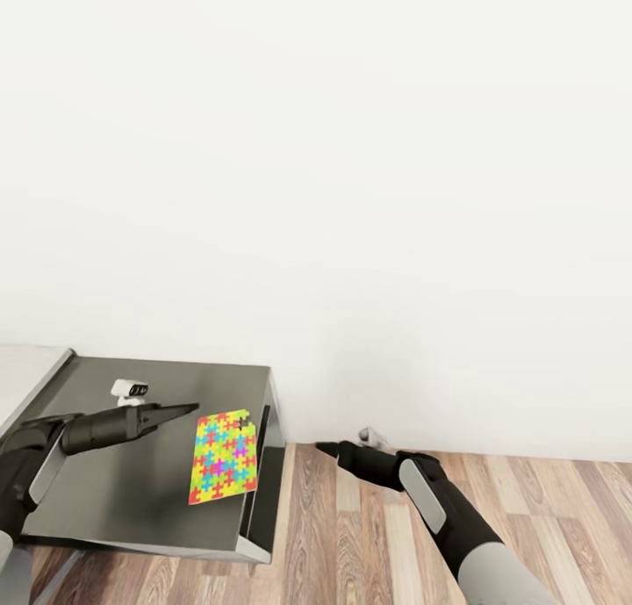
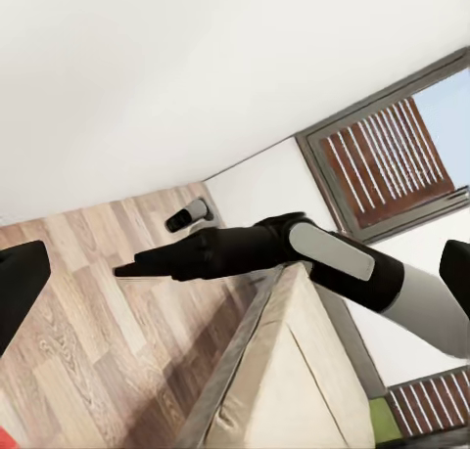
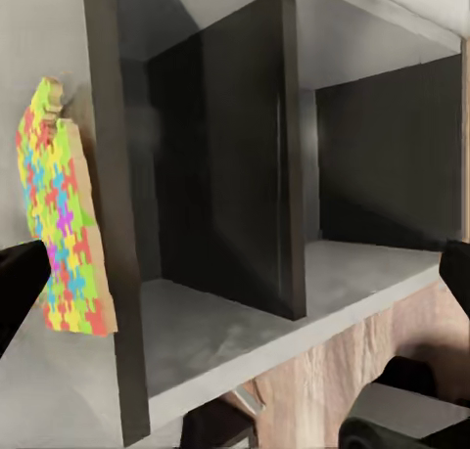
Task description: Put all the toys in the child's room - the three board games (two on the bed and one on the table), the two jigsaw puzzles on the table, and the tennis ball on the table - inside the toy box on the table in the child's room.
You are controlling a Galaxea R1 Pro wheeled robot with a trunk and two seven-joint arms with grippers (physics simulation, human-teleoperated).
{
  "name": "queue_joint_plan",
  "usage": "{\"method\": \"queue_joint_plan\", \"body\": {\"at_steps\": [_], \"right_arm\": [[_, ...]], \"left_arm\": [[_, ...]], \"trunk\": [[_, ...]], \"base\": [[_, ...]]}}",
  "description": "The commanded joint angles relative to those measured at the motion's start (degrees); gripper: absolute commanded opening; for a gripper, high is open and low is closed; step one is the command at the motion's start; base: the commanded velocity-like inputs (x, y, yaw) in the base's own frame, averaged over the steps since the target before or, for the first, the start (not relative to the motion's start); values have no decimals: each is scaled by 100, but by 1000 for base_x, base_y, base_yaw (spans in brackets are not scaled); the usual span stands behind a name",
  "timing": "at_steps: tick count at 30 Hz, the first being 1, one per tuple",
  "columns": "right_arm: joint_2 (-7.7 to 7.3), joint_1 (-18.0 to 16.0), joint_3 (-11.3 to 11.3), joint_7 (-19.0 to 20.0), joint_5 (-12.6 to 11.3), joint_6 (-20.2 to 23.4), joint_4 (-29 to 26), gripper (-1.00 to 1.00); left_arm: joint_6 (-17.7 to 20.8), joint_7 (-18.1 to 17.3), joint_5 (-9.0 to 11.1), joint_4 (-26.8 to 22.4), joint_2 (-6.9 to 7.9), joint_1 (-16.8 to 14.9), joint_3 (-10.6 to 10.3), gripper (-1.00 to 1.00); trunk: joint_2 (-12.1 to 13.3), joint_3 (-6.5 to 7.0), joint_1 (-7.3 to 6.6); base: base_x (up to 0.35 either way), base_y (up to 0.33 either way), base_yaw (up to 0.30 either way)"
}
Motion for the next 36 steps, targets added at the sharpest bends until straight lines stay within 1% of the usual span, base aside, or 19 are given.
{"method": "queue_joint_plan", "body": {"at_steps": [1, 2, 3, 4, 5, 6, 9, 10, 12, 16, 19, 22, 25, 36], "right_arm": [[-11, -48, 1, 262, -6, 19, 103, 100], [-18, -106, 4, 549, -1, 11, 235, 100], [-21, -141, 6, 694, 1, 7, 311, 100], [-24, -214, 9, 963, 4, -3, 474, 100], [-26, -250, 10, 1083, 6, -11, 557, 100], [-27, -315, 12, 1285, 22, -23, 713, 100], [-29, -407, 13, 1525, 106, -33, 931, 100], [-30, -438, 14, 1587, 173, -32, 991, 100], [-25, -470, 9, 1655, 303, -15, 1054, 100], [-3, -509, 7, 1693, 382, 21, 1096, 100], [15, -567, 6, 1723, 399, 32, 1171, 100], [38, -667, 6, 1781, 413, 30, 1406, 100], [49, -715, 6, 1813, 419, 24, 1518, 100], [68, -739, 14, 1854, 421, 36, 1572, 100]], "left_arm": [[65, -20, 2, -36, 3, 14, 1, 100], [65, -20, 2, -58, 4, 25, 2, 100], [64, -20, 2, -66, 5, 28, 3, 100], [64, -20, 2, -77, 6, 34, 4, 100], [64, -20, 2, -81, 6, 36, 4, 100], [64, -20, 2, -87, 3, 39, 5, 100], [64, -20, 2, -95, 5, 42, 5, 100], [64, -20, 2, -96, 4, 42, 5, 100], [64, -20, 2, -97, 3, 43, 5, 100], [64, -20, 2, -103, 0, 44, 5, 100], [65, -20, 2, -107, -1, 44, 5, 100], [71, -20, 3, -113, 4, 44, 5, 100], [72, -20, 8, -114, 11, 44, 11, 100], [95, -20, 11, -128, 8, 49, 8, 100]], "trunk": [[-10, -9, 4], [-10, -9, 4], [-10, -9, 4], [-10, -9, 4], [-10, -9, 4], [-10, -9, 4], [-10, -9, 4], [-10, -9, 4], [-10, -9, 4], [-10, -9, 4], [-10, -9, 4], [-10, -9, 4], [-10, -9, 4], [-10, -9, 4]], "base": [[78, 41, 0], [50, 26, 0], [40, 21, 0], [26, 13, 0], [21, 11, 0], [13, 7, 0], [12, 7, 0], [80, 49, 0], [140, 80, 0], [76, 38, 0], [20, 73, 0], [5, 178, 0], [2, 75, 0], [-8, 104, 0]]}}
